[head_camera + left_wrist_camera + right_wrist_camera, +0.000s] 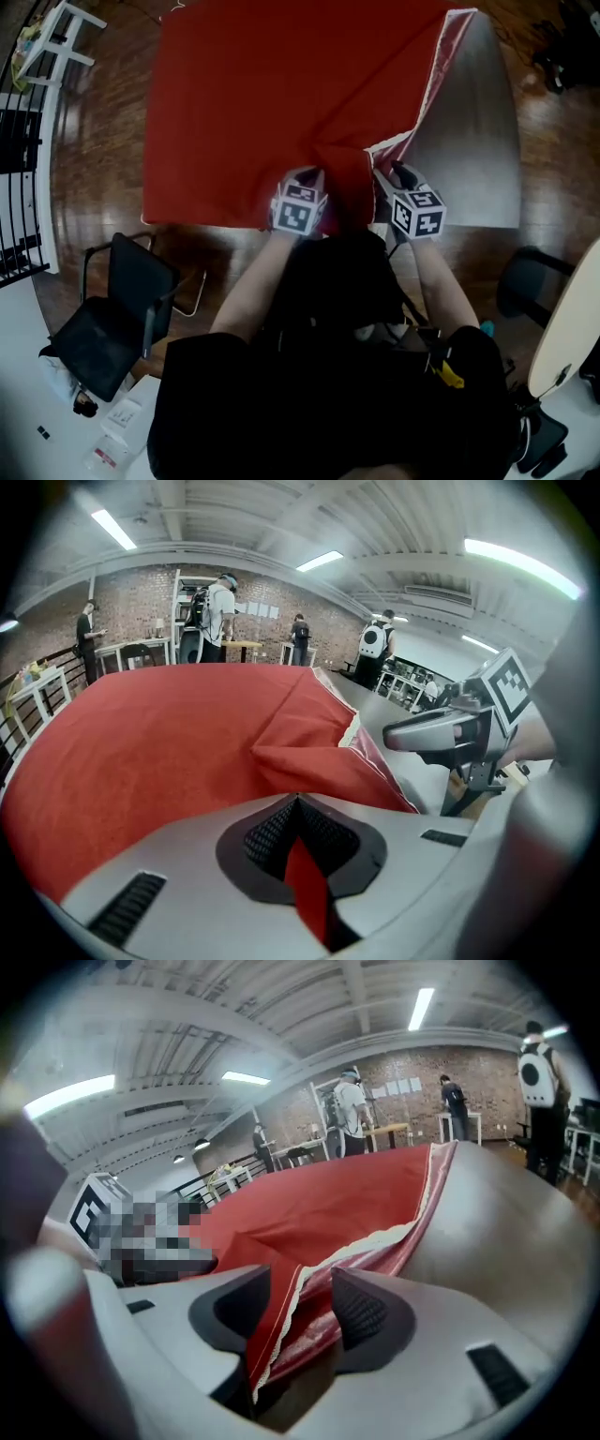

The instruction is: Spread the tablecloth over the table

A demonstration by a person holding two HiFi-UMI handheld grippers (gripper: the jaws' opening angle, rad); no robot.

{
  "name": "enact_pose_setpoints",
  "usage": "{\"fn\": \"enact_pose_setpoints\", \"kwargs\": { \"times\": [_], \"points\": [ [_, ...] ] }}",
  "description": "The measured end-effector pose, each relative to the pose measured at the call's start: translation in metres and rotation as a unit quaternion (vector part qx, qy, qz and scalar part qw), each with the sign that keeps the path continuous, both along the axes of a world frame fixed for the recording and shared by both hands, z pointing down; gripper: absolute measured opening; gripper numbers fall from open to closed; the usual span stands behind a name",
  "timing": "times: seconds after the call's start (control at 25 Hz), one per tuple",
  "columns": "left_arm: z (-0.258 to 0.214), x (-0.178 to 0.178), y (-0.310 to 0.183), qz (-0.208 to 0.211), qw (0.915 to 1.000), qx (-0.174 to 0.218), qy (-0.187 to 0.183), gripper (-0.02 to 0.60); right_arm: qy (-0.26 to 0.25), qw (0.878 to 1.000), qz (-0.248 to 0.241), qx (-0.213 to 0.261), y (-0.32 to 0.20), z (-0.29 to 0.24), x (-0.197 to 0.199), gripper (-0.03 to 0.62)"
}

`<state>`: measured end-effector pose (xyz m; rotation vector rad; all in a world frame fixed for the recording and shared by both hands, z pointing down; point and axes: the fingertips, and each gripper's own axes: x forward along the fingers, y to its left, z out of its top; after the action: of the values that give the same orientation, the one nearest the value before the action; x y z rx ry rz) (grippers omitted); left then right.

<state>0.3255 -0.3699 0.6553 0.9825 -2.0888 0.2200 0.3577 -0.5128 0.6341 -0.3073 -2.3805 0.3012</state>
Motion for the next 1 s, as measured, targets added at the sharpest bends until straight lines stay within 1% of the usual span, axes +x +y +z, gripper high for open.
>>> {"fn": "enact_pose_setpoints", "kwargs": {
  "times": [0.08,0.16,0.24,0.28,0.36,0.4,0.44,0.48,0.56,0.6,0.68,0.76,0.8,0.92,1.0],
  "points": [
    [0.003,0.003,0.002,0.010,0.9999,-0.003,0.004,-0.005,0.009,1.000,0.011,-0.012,0.002,0.009,-0.001,0.212],
    [0.005,0.007,0.007,0.015,0.9998,-0.007,0.007,-0.005,0.015,0.999,0.035,-0.013,-0.003,0.014,-0.007,0.212],
    [0.004,0.009,0.013,0.013,0.9998,-0.009,0.008,-0.005,0.023,0.997,0.076,-0.007,-0.020,0.017,-0.018,0.208],
    [0.003,0.009,0.017,0.010,0.9999,-0.010,0.007,-0.005,0.031,0.994,0.103,-0.007,-0.032,0.019,-0.024,0.176],
    [0.001,0.008,0.025,-0.002,0.9999,-0.011,0.006,-0.005,0.062,0.985,0.161,-0.022,-0.050,0.025,-0.036,0.176],
    [0.001,0.008,0.029,-0.009,0.9999,-0.012,0.007,-0.005,0.084,0.978,0.187,-0.029,-0.055,0.030,-0.041,0.201],
    [0.002,0.008,0.034,-0.015,0.9998,-0.013,0.008,-0.005,0.106,0.972,0.209,-0.030,-0.058,0.036,-0.044,0.249],
    [0.002,0.009,0.038,-0.021,0.9996,-0.014,0.009,-0.005,0.129,0.965,0.226,-0.021,-0.061,0.043,-0.046,0.269],
    [0.000,0.012,0.044,-0.028,0.9994,-0.016,0.012,-0.005,0.170,0.953,0.252,0.013,-0.064,0.053,-0.045,0.272],
    [-0.001,0.014,0.046,-0.031,0.9993,-0.015,0.012,-0.005,0.180,0.947,0.262,0.030,-0.066,0.055,-0.043,0.260],
    [-0.003,0.018,0.049,-0.034,0.9993,-0.013,0.012,-0.005,0.180,0.943,0.276,0.054,-0.070,0.054,-0.037,0.188],
    [-0.002,0.019,0.053,-0.033,0.9993,-0.008,0.013,-0.005,0.167,0.943,0.283,0.054,-0.072,0.050,-0.031,0.063],
    [0.000,0.018,0.054,-0.032,0.9994,-0.006,0.014,-0.005,0.160,0.945,0.283,0.042,-0.071,0.050,-0.028,0.025],
    [0.007,0.015,0.049,-0.024,0.9996,-0.004,0.017,-0.005,0.138,0.950,0.279,-0.003,-0.071,0.047,-0.021,0.018],
    [0.011,0.012,0.041,-0.013,0.9997,-0.007,0.017,-0.005,0.121,0.952,0.283,-0.002,-0.081,0.038,-0.011,0.017]
  ]
}}
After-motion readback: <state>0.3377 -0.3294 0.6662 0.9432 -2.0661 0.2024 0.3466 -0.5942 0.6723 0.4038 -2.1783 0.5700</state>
